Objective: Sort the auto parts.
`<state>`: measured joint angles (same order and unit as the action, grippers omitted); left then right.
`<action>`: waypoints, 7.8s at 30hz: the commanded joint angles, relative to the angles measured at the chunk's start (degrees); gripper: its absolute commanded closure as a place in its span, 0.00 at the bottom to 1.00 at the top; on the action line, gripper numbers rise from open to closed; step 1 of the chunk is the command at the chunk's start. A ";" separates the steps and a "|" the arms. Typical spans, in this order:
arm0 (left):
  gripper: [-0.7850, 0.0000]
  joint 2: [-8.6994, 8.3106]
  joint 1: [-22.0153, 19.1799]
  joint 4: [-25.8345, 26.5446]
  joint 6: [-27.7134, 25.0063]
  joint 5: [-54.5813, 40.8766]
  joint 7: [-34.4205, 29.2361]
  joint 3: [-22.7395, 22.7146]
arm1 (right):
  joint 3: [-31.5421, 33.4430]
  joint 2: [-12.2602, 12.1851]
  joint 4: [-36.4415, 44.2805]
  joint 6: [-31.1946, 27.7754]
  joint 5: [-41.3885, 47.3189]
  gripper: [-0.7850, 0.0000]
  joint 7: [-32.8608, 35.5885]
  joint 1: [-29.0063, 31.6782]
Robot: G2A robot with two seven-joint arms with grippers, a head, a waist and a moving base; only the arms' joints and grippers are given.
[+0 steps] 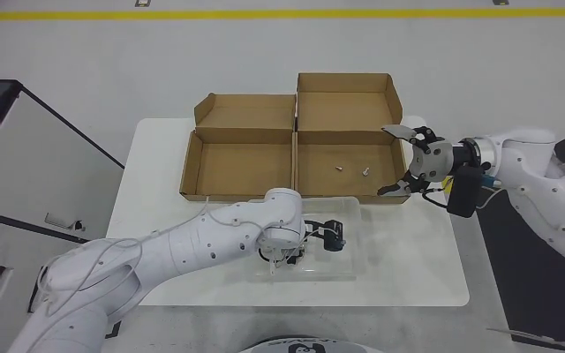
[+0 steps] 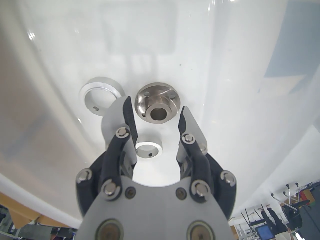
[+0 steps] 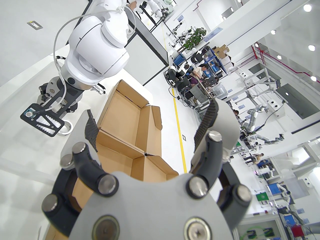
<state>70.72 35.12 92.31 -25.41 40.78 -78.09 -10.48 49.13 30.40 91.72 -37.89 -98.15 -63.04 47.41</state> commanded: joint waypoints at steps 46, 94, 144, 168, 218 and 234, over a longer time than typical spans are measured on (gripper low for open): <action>0.55 -0.45 2.89 -1.87 -2.35 3.08 1.56 -2.36 | 0.00 0.00 0.00 0.00 0.00 0.00 0.00 0.00; 0.61 -0.52 0.75 -2.67 -2.91 1.58 2.13 -1.55 | 0.00 0.00 0.00 0.00 0.00 0.00 0.00 0.00; 1.00 -3.68 0.10 1.27 -2.49 -1.73 1.70 -2.83 | 0.00 0.00 0.00 0.00 0.00 0.00 0.00 0.00; 0.58 -0.17 0.54 -3.78 -3.34 -0.29 2.56 -0.97 | 0.00 0.00 0.00 0.00 0.00 0.00 0.00 0.00; 0.45 0.51 1.25 -2.17 -1.43 1.27 1.61 -2.08 | 0.00 0.00 0.00 0.00 0.00 0.00 0.00 0.00; 0.60 1.37 2.13 -3.08 -2.04 2.76 1.25 -2.46 | 0.00 0.00 0.00 0.00 0.00 0.00 0.00 0.00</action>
<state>72.07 37.22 89.24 -27.43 43.48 -76.77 -12.91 49.13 30.40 91.72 -37.89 -98.15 -63.04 47.41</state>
